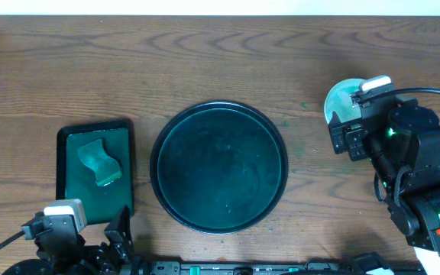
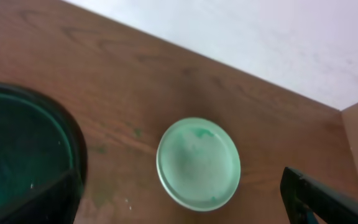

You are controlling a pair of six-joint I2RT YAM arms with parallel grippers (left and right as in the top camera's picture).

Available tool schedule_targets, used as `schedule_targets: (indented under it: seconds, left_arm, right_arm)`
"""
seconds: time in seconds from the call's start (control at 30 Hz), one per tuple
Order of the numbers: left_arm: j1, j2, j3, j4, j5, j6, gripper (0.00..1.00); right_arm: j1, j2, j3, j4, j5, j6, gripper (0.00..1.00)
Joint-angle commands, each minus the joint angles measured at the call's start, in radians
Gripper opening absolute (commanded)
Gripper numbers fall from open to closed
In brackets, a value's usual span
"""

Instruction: Clean dirty plates on tray and stack at the side

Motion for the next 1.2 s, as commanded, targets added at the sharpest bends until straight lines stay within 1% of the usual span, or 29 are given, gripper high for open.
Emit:
schedule_targets:
  seconds: [0.0,0.27,0.8,1.17]
  left_arm:
    - [-0.011,0.005,0.010,0.001,0.009,0.024,0.85]
    - [-0.011,0.005,0.010,0.001,0.010,0.024,0.85]
    - [-0.011,0.005,0.010,0.000,0.010,0.024,0.85]
    - [-0.011,0.005,0.010,0.001,0.010,0.024,0.85]
  right_arm:
    - [0.011,0.001,0.019,-0.024,0.014,-0.010,0.99]
    - [0.011,0.000,0.019,-0.085,0.015,-0.010,0.99]
    - [0.011,0.000,0.019,-0.152,0.014,-0.010,0.99]
    - [0.011,0.000,0.019,-0.155,0.014,-0.010,0.99]
